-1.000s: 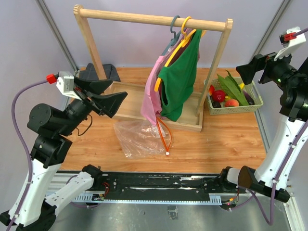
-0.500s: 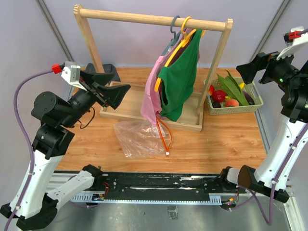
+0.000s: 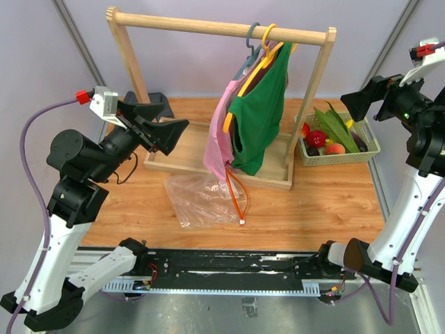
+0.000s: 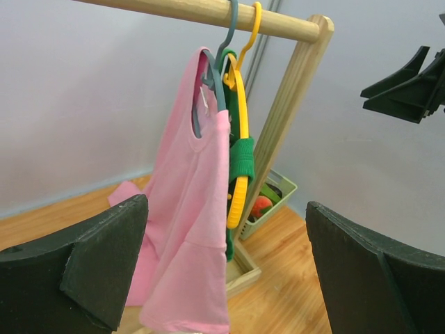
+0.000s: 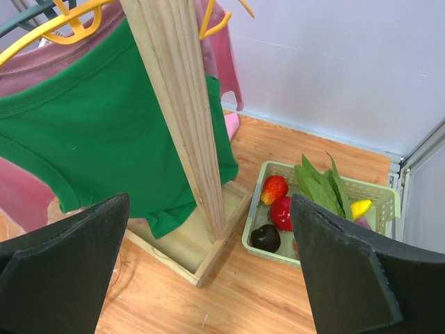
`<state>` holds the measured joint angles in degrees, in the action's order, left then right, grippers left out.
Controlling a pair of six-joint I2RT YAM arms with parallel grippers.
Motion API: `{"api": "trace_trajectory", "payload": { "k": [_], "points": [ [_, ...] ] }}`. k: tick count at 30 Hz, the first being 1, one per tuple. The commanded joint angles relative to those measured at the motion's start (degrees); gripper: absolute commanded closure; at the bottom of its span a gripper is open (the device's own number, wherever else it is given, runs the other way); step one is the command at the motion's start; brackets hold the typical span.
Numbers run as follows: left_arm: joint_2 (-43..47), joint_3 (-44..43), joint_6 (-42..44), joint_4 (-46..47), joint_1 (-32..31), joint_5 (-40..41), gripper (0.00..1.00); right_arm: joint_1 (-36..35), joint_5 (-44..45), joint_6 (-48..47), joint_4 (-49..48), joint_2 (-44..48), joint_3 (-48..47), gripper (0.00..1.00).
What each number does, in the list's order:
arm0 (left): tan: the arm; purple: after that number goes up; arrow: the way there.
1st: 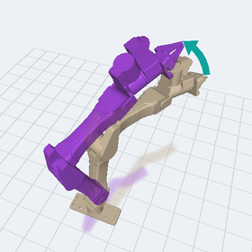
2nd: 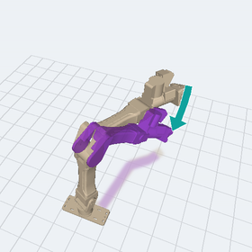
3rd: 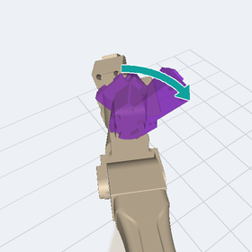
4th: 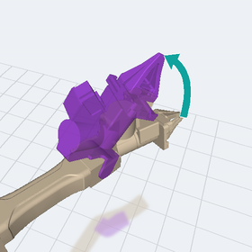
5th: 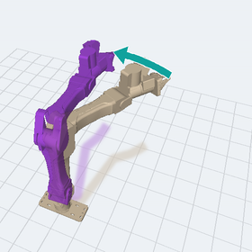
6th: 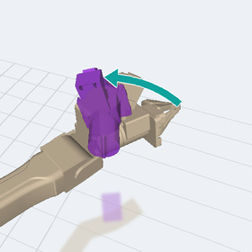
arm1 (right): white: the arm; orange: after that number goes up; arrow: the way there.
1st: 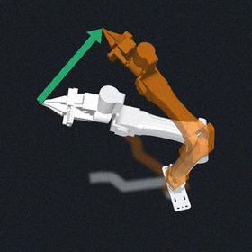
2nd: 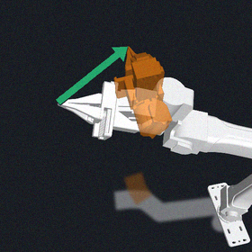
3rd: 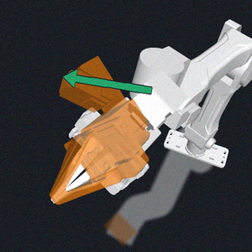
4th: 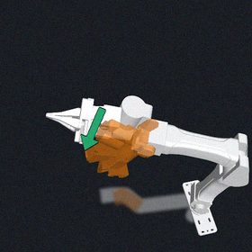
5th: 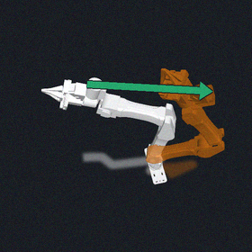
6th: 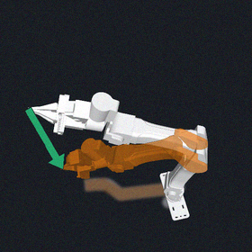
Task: Open the zip-top bag and remove the fake food
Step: Reset both arms
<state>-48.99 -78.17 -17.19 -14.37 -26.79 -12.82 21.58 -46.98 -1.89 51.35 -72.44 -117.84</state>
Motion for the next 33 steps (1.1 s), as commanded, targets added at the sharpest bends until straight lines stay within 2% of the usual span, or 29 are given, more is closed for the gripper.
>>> {"api": "trace_trajectory", "payload": {
  "k": [1,33],
  "points": [
    [-0.1,-1.0,0.8,0.2,0.3,0.6,0.01,1.0,-1.0,-0.3,0.7,0.4,-2.3,0.02],
    [0.6,0.8,0.8,0.8,0.3,0.9,0.01,1.3,-1.1,-1.3,1.0,0.9,-1.2,0.02]
  ]
}}
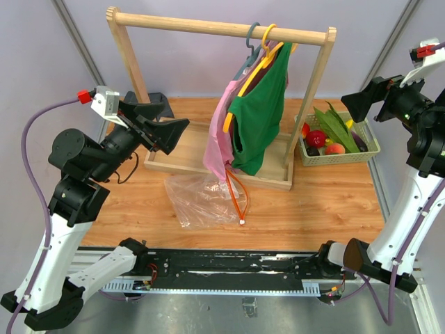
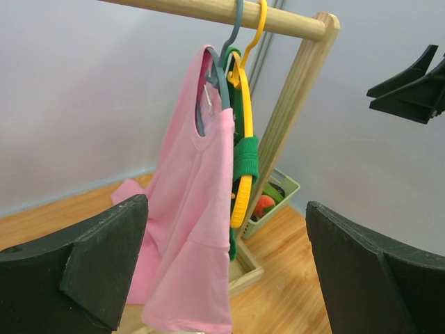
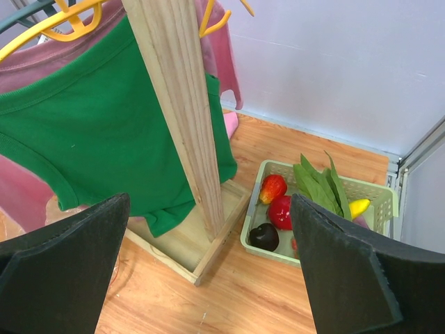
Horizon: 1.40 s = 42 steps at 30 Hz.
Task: Open the zip-top bag and remove the fake food
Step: Reset both arms
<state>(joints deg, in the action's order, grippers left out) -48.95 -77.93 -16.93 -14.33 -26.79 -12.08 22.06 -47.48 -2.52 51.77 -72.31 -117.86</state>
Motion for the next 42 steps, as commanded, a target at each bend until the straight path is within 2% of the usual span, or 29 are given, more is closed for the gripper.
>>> {"api": "trace_trajectory", "payload": {
  "k": [1,42],
  "points": [
    [0.5,0.5,0.5,0.8,0.3,0.1,0.01,0.8,-0.6,-0.6,0.6,0.8,-1.0,0.02],
    [0.5,1.1,0.1,0.9,0.3,-0.2,0.01,0.8,-0.5,-1.6,1.1,0.9,-1.1,0.02]
  ]
}}
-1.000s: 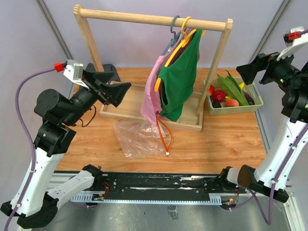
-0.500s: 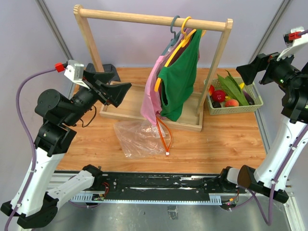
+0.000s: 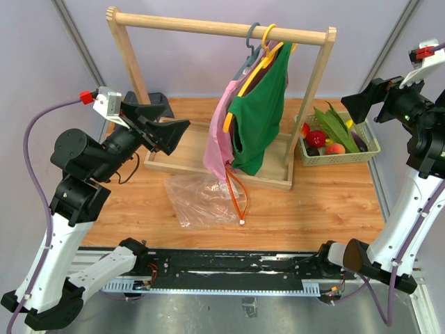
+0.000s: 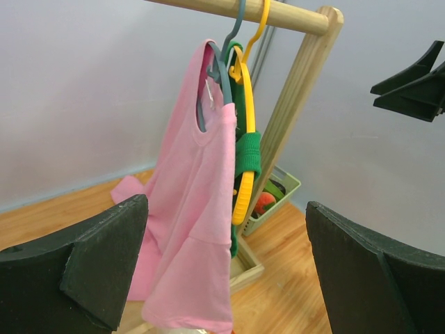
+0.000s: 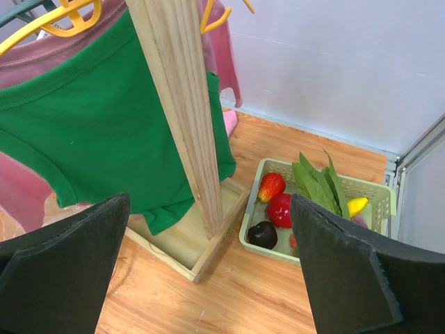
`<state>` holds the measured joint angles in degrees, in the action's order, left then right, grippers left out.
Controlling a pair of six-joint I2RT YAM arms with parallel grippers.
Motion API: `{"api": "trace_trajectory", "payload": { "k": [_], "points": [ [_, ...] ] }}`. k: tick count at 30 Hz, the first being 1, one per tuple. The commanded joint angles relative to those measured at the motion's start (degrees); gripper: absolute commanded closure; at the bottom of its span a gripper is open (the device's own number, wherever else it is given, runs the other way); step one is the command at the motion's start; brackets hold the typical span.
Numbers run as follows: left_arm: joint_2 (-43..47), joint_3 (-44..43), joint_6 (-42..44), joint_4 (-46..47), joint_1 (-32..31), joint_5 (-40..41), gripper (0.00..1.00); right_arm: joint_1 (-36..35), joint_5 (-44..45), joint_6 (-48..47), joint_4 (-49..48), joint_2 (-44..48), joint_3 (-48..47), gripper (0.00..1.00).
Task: Open the zip-top bag and remove the fake food
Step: Reset both arms
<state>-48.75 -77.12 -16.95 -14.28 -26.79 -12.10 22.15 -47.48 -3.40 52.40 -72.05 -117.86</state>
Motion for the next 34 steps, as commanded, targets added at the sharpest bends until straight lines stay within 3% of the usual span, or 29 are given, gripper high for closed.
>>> {"api": "trace_trajectory", "payload": {
  "k": [1,34],
  "points": [
    [0.3,0.4,0.2,0.9,0.3,-0.2,0.01,0.7,-0.6,-0.8,0.4,0.7,-1.1,0.02],
    [0.6,1.3,0.4,0.9,0.3,0.0,0.01,0.8,-0.2,-2.8,1.0,1.0,-0.6,0.02]
  ]
}}
